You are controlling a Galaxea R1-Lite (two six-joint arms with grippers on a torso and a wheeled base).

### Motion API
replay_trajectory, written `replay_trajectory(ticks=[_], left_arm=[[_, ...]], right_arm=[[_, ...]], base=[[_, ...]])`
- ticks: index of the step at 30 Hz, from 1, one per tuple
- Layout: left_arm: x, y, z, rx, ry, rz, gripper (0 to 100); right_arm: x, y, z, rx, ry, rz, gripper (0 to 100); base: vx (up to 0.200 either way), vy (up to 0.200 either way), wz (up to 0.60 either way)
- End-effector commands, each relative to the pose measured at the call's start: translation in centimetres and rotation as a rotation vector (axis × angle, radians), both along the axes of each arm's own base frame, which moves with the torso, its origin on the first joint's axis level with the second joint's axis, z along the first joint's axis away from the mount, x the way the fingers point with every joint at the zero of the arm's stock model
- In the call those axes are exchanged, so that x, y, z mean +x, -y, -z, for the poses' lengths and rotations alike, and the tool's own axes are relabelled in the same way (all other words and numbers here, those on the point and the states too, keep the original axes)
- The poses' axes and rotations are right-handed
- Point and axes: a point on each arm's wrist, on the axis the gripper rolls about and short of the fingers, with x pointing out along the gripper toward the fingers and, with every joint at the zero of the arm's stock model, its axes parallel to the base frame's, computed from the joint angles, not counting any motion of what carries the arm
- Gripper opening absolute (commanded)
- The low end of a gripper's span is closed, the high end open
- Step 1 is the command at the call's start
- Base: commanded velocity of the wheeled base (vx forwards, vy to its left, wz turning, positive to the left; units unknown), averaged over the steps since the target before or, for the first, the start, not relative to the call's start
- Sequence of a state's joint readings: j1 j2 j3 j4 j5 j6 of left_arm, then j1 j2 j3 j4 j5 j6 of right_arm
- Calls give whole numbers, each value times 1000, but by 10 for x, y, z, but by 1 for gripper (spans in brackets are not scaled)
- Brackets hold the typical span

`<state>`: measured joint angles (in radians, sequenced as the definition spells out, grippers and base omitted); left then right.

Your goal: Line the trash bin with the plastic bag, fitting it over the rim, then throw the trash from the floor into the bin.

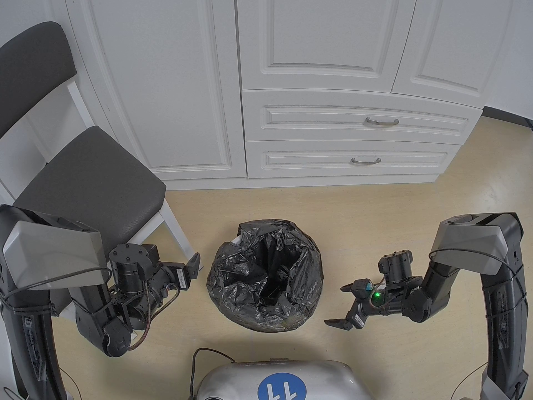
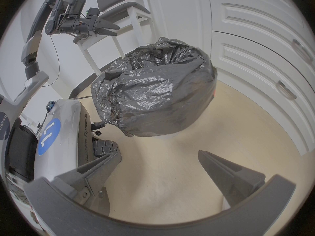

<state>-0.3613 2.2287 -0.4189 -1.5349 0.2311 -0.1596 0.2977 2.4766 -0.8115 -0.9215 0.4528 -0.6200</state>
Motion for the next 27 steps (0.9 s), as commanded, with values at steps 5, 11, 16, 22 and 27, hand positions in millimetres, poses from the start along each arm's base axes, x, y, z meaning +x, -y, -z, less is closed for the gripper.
replay_trajectory(ticks=[5,11,16,22,27], left_arm=[[1,0,0,0,2,-1,100],[0,-1,1,2,-4,-3,100],[4,1,5,2,-5,-1,100],[4,1,6,2,-10,-3,100],[3,-1,6,3,-11,-8,100]], right_arm=[[28,-20,4,32,16,-52,100],[37,-19,3,35,5,-63,100],[41,-17,3,59,18,-106,0],[44,-14,0,105,15,-134,0],[51,-8,-1,112,26,-117,0]], base=[[0,0,0],[0,0,0],[0,0,0],[0,0,0],[0,0,0]])
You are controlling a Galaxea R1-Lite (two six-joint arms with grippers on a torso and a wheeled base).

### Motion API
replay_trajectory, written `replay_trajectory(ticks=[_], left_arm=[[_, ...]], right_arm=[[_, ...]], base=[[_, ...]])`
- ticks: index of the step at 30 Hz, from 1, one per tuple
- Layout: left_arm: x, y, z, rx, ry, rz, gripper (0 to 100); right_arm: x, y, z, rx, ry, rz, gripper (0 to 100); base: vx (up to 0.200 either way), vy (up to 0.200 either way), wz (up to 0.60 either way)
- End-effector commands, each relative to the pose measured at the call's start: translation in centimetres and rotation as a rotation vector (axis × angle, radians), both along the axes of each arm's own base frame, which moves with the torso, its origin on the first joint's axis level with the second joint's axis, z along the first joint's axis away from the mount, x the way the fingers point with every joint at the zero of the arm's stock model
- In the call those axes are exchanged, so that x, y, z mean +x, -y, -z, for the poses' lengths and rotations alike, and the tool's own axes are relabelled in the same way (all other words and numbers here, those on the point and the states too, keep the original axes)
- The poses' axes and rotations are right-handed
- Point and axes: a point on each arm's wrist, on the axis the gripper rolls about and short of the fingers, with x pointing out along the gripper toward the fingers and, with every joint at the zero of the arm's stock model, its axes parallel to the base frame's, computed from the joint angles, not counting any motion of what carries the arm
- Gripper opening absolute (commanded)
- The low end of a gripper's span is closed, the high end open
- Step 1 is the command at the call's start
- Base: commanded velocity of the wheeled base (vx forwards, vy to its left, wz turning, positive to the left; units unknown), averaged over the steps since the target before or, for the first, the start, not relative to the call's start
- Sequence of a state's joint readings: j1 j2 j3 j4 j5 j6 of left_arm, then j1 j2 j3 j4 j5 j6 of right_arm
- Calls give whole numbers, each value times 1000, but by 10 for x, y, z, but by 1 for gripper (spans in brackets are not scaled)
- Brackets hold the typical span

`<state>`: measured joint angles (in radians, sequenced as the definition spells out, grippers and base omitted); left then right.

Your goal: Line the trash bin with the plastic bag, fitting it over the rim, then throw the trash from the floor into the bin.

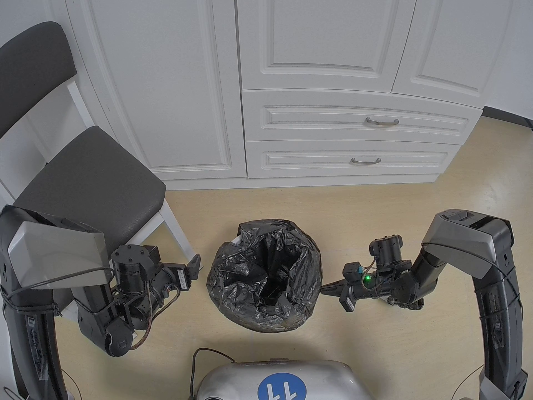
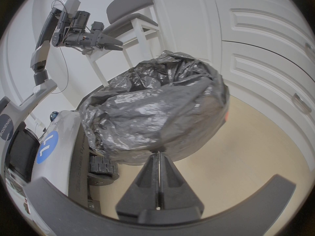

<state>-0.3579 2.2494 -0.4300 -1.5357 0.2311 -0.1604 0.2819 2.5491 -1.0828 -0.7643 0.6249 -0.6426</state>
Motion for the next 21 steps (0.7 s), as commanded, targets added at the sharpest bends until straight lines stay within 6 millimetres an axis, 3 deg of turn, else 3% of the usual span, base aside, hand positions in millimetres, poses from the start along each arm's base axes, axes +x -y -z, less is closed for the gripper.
replay_trajectory(ticks=[1,7,8,21], left_arm=[[0,-2,1,1,-3,-7,100],[0,-3,1,1,-4,-9,100],[0,-3,1,1,-4,-9,100],[0,-3,1,2,-6,-10,100]], right_arm=[[5,4,1,3,6,13,0],[3,8,0,1,1,13,0],[3,8,0,1,1,13,100],[-7,-3,6,-17,-1,-34,100]], base=[[0,0,0],[0,0,0],[0,0,0],[0,0,0]])
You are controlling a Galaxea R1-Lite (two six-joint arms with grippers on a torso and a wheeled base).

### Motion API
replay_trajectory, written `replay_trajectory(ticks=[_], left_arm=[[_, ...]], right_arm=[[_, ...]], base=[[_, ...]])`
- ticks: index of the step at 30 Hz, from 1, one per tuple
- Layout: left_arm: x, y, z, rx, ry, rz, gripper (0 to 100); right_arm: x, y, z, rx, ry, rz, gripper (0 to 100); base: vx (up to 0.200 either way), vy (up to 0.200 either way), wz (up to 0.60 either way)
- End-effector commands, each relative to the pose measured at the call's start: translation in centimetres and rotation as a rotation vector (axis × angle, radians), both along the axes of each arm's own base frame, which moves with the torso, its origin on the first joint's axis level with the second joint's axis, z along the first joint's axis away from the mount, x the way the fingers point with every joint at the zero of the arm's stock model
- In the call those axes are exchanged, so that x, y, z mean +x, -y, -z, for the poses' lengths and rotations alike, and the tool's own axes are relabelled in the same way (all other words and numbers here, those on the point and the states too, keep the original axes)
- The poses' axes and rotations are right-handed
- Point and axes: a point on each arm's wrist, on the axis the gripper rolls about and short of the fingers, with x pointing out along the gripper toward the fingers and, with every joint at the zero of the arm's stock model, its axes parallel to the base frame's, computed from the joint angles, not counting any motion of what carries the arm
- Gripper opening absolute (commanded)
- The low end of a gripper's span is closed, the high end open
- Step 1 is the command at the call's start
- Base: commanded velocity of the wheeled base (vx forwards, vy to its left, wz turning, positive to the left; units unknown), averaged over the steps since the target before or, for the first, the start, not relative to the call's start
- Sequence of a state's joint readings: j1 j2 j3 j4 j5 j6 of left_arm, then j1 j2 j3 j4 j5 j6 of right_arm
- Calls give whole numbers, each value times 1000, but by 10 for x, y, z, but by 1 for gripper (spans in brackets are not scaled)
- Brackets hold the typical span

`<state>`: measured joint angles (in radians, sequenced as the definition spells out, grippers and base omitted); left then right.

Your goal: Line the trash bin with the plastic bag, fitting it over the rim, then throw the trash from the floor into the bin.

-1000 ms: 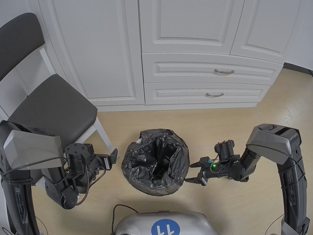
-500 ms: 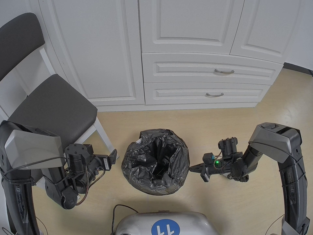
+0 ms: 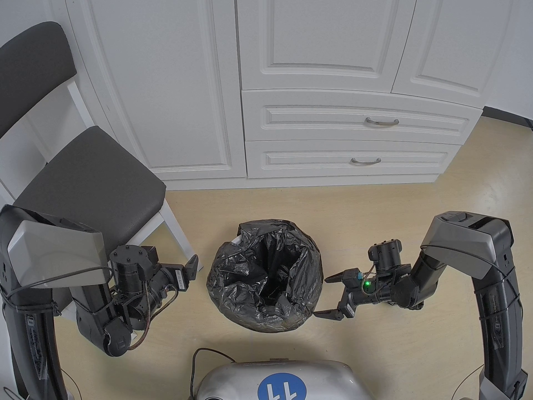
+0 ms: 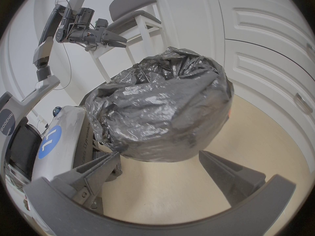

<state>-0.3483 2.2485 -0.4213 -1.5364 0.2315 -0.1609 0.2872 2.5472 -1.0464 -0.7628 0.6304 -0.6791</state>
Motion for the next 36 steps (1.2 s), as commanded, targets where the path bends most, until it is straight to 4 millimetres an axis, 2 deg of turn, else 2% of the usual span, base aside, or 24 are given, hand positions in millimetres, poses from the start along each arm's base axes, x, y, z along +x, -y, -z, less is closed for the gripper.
replay_trajectory(ticks=[1,8,13,14,23,36], left_arm=[[0,0,0,0,1,0,100],[1,1,0,-2,4,1,100],[0,0,-1,-1,2,0,100],[0,0,-1,-1,2,0,100],[0,0,-1,-2,2,-2,100],[1,-1,-1,-3,5,-7,100]], right_arm=[[2,-5,1,8,12,-6,100],[12,-11,0,38,39,-35,100],[11,-15,0,37,42,-47,100],[11,-15,0,36,43,-48,0],[17,-9,-3,41,51,-27,0],[41,12,-5,85,3,82,0]], base=[[0,0,0],[0,0,0],[0,0,0],[0,0,0],[0,0,0],[0,0,0]])
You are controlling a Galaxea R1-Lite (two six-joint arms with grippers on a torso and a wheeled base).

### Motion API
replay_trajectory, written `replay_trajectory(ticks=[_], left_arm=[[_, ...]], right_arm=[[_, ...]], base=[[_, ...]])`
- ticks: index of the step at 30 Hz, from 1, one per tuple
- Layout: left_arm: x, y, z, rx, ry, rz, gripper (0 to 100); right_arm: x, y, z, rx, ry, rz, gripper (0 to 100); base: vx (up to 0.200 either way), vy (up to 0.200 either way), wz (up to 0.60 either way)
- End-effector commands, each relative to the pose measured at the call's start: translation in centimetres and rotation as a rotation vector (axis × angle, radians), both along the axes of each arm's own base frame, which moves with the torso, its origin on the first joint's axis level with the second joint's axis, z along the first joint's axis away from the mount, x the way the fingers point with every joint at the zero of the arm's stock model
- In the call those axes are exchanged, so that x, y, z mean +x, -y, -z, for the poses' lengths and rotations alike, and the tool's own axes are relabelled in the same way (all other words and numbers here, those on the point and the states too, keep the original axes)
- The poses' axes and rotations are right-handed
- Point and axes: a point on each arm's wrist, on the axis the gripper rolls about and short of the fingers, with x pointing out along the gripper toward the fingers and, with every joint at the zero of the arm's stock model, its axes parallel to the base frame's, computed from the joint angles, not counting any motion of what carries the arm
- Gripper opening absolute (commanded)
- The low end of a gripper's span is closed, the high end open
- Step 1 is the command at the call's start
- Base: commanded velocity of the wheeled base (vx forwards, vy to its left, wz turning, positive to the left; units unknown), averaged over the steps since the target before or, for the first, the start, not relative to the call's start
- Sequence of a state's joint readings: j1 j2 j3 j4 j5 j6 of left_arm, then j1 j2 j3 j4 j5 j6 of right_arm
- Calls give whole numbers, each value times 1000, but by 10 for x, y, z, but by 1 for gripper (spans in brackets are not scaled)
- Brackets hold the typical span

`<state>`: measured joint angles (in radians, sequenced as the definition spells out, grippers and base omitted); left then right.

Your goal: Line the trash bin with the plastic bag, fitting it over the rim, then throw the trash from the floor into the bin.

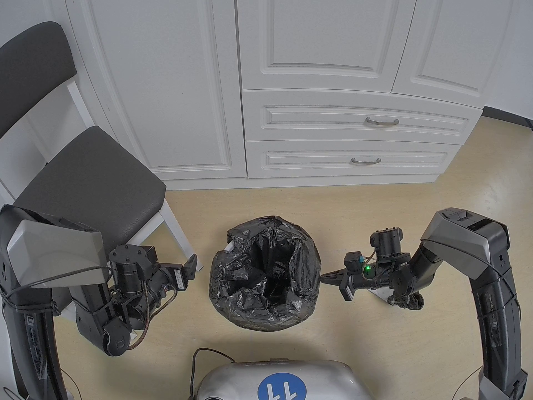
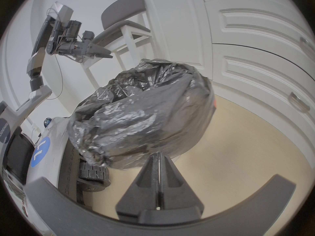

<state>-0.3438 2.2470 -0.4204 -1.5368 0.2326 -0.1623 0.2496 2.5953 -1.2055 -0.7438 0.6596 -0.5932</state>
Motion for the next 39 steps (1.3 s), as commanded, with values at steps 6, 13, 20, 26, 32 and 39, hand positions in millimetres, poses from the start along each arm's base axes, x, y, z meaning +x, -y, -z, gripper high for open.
replay_trajectory(ticks=[6,13,20,26,32,39], left_arm=[[1,1,-1,-1,7,3,100],[0,-2,0,0,0,-7,100],[-1,-2,0,1,-4,-7,100],[0,-2,-1,0,0,-7,100],[-1,-3,-1,1,-3,-7,100],[0,-2,1,1,-4,-7,100]], right_arm=[[16,7,-2,-3,-71,32,0],[14,17,-3,-51,-17,7,100],[-7,4,0,-94,-17,-63,100],[-4,-17,0,-97,23,-115,100],[7,-26,0,-83,61,-128,100],[5,-27,1,-85,59,-132,100]], base=[[0,0,0],[0,0,0],[0,0,0],[0,0,0],[0,0,0],[0,0,0]])
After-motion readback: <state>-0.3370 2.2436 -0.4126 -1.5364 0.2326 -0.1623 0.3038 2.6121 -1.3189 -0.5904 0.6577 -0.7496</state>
